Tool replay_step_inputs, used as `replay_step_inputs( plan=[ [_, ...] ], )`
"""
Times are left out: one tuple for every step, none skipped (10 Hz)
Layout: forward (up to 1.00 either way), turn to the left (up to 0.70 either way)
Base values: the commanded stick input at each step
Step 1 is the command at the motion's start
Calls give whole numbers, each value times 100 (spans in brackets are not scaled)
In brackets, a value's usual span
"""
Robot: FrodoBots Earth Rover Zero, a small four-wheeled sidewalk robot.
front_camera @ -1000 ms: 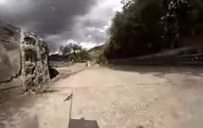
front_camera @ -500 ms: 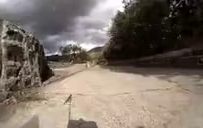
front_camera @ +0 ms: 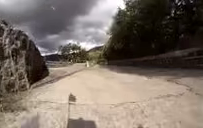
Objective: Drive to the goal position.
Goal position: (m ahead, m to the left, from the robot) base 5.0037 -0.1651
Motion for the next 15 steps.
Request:
replay_step_inputs(
  plan=[
    [85, 0],
    [85, 0],
    [85, 0],
    [85, 0],
    [85, 0],
    [85, 12],
    [85, 25],
    [85, 0],
    [85, 0],
    [85, 0],
    [85, 0],
    [85, 0],
    [85, 0],
    [85, 0],
    [85, 0]
  ],
)
